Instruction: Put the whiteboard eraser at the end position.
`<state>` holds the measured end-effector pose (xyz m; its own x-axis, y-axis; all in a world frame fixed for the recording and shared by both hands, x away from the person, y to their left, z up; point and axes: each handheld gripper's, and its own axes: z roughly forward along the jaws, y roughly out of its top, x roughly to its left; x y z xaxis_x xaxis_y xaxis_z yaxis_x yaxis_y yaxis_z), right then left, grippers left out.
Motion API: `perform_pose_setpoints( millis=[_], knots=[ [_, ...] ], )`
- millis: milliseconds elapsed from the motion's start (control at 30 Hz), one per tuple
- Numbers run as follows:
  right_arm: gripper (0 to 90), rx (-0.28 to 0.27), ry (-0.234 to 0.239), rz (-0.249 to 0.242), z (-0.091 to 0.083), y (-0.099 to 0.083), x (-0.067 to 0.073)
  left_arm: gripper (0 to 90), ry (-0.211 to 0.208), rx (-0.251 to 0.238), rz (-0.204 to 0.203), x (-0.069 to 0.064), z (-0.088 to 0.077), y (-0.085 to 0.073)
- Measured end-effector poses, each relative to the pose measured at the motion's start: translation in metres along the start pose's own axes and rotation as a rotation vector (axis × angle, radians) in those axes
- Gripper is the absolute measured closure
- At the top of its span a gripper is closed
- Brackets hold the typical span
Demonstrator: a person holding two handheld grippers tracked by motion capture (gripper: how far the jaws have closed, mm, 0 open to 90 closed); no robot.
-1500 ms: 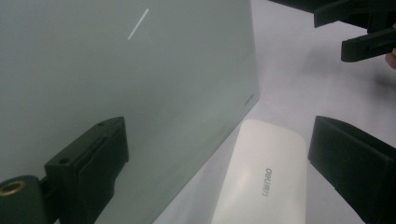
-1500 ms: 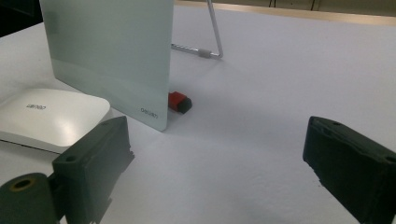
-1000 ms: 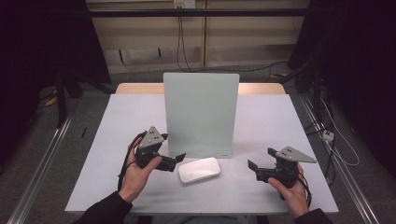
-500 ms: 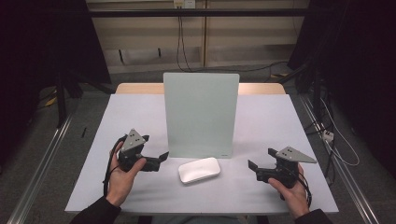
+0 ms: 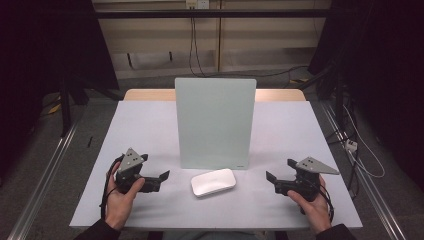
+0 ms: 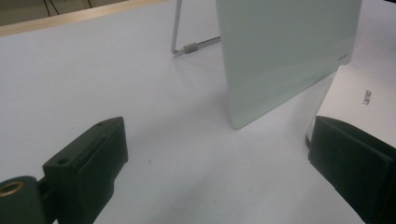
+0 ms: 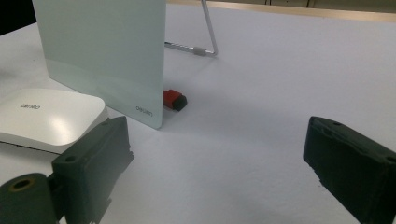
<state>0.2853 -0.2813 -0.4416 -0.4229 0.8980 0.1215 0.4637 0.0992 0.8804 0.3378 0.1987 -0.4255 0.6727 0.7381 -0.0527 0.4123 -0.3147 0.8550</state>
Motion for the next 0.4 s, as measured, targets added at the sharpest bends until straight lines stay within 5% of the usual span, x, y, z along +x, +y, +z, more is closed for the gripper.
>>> perform_pose_setpoints(
  millis=[133, 400],
  knots=[
    [7.2, -0.001, -0.002, -0.001, -0.0008, -0.0001, -0.0005, 4.7, 0.010, -0.027, -0.046, 0.0015, -0.0027, -0.0060],
    [7.2, 0.002, -0.005, 0.005, -0.0005, -0.0003, -0.0015, 4.7, 0.027, -0.047, -0.026, 0.0013, -0.0066, -0.0069]
  ],
)
